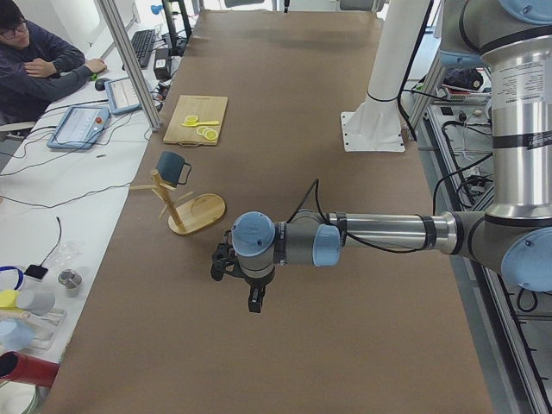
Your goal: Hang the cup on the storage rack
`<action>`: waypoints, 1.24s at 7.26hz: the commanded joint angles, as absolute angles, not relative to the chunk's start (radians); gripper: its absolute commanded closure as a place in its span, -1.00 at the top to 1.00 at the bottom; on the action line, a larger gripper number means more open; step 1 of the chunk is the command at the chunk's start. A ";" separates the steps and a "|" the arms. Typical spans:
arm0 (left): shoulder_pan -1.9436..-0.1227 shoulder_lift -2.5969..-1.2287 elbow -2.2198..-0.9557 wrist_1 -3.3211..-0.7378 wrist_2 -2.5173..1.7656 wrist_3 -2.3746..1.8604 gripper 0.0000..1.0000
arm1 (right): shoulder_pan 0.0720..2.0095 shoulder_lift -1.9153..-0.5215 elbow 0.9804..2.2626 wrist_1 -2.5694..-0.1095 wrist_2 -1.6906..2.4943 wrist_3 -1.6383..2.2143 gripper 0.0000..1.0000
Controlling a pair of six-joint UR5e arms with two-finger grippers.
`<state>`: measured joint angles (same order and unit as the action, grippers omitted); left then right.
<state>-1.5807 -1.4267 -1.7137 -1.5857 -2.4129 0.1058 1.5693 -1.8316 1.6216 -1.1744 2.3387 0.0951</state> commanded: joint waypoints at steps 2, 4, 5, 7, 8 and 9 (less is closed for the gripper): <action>-1.580 -1.427 -1.713 -1.585 -2.413 0.106 0.98 | 1.569 -1.833 1.621 -1.175 2.341 0.095 1.00; -1.582 -1.427 -1.713 -1.585 -2.413 0.106 0.98 | 1.569 -1.833 1.621 -1.174 2.345 0.095 1.00; -1.582 -1.425 -1.713 -1.585 -2.413 0.106 0.98 | 1.569 -1.833 1.621 -1.173 2.347 0.095 1.00; -1.580 -1.413 -1.715 -1.585 -2.413 0.106 0.98 | 1.569 -1.832 1.621 -1.173 2.349 0.095 1.00; -1.580 -1.413 -1.715 -1.585 -2.413 0.106 0.98 | 1.569 -1.832 1.623 -1.173 2.350 0.095 1.00; -1.580 -1.413 -1.715 -1.585 -2.413 0.106 0.98 | 1.569 -1.832 1.626 -1.173 2.350 0.095 1.00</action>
